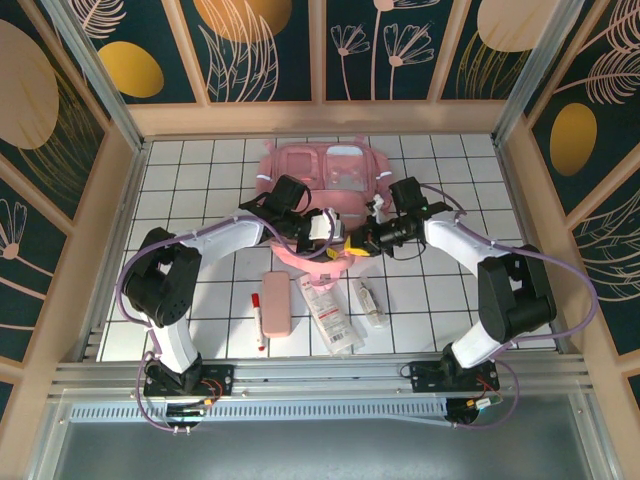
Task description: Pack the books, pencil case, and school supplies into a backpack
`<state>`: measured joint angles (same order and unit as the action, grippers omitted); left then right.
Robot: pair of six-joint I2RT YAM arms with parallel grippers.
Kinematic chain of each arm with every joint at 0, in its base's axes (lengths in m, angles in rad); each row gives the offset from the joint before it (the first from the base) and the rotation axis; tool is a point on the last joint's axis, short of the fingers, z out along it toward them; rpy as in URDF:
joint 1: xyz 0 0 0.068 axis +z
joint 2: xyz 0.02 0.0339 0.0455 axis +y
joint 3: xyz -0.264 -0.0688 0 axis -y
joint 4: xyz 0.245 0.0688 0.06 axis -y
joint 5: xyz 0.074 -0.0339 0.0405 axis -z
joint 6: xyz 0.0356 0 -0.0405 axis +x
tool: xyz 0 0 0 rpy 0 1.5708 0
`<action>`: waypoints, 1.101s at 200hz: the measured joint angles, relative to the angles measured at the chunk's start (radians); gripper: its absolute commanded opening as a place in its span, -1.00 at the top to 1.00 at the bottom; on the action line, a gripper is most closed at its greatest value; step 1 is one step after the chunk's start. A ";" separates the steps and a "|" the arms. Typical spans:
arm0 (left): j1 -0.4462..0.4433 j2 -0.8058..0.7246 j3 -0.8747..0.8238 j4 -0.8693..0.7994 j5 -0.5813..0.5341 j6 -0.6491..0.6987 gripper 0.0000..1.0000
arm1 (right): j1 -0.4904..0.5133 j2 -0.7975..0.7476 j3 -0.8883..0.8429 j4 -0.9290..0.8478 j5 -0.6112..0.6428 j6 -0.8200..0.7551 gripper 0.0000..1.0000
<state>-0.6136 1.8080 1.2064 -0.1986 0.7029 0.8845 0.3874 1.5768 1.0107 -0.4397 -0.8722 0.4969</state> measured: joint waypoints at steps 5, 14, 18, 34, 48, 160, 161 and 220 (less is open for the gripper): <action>0.000 0.002 0.000 0.000 0.000 -0.005 -0.14 | 0.003 0.003 0.002 0.000 -0.003 0.000 1.00; 0.000 0.010 0.006 -0.003 -0.003 -0.024 -0.01 | 0.011 0.008 0.004 0.001 -0.007 0.001 1.00; 0.000 0.016 0.011 -0.006 -0.004 -0.023 0.03 | 0.015 0.010 0.004 0.003 -0.009 0.003 1.00; 0.000 0.048 0.035 -0.025 -0.020 -0.033 0.19 | 0.026 0.016 0.004 0.005 -0.012 0.007 1.00; -0.002 0.060 0.044 -0.038 -0.034 -0.032 0.51 | 0.026 0.020 0.004 0.008 -0.011 0.011 1.00; 0.055 -0.138 -0.095 -0.059 -0.165 0.274 1.00 | -0.127 0.029 -0.029 0.053 0.119 0.046 1.00; 0.058 -0.142 -0.099 -0.058 -0.165 0.280 1.00 | -0.129 0.030 -0.029 0.057 0.119 0.048 1.00; 0.123 -0.215 -0.208 -0.046 -0.159 0.407 1.00 | -0.155 0.178 -0.023 0.194 0.114 0.123 1.00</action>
<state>-0.4908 1.5929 0.9985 -0.2443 0.5438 1.2911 0.2321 1.7546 0.9882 -0.2459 -0.7578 0.6197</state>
